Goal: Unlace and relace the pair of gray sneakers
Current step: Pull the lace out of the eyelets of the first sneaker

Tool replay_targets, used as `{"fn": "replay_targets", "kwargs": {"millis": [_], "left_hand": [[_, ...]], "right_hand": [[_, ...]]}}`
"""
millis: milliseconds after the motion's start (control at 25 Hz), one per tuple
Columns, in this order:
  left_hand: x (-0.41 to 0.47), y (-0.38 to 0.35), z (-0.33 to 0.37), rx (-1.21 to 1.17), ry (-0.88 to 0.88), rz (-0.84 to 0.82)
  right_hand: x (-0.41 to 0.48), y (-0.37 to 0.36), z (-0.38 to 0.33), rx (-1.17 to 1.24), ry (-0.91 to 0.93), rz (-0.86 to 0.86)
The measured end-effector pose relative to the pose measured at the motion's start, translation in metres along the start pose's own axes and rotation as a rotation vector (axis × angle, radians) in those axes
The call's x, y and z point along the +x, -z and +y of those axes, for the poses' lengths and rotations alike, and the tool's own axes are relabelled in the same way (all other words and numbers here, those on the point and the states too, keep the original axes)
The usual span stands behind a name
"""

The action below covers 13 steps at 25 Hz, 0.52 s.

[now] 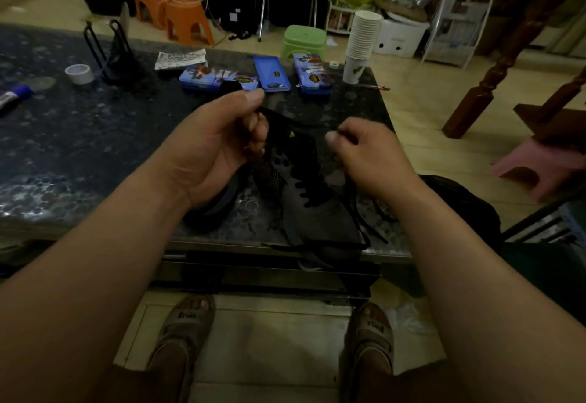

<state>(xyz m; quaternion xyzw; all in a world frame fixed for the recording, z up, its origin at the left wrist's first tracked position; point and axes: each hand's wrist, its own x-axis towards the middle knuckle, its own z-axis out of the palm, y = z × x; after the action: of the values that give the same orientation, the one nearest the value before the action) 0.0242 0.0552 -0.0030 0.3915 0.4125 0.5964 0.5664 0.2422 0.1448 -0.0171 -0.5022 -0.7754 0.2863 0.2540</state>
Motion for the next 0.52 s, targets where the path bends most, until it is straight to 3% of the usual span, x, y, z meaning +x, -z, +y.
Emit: {"fn": "replay_targets", "kwargs": {"millis": [120,200,240,320,400,440,520], "left_hand": [[-0.003,0.002,0.006,-0.019,-0.039,0.110],[-0.001,0.005,0.007,-0.035,-0.036,0.256],[0.001,0.010,0.006,-0.021,-0.030,0.351],[0.002,0.019,0.002,0.141,-0.036,0.577],[0.000,0.027,-0.012,0.552,-0.068,0.783],[-0.003,0.027,-0.020,0.783,-0.087,0.798],[-0.011,0.011,-0.039,1.102,-0.011,0.528]], "right_hand": [[-0.005,0.013,-0.014,0.429,-0.014,0.101],[-0.005,0.018,-0.019,0.546,-0.013,0.100],[-0.003,0.017,-0.017,0.522,-0.022,0.058],[-0.001,0.014,-0.007,0.238,-0.090,-0.069],[-0.005,0.007,0.009,-0.105,-0.193,-0.235],[-0.009,0.004,0.014,-0.187,-0.227,-0.315],[-0.015,0.000,0.019,-0.203,-0.241,-0.389]]}}
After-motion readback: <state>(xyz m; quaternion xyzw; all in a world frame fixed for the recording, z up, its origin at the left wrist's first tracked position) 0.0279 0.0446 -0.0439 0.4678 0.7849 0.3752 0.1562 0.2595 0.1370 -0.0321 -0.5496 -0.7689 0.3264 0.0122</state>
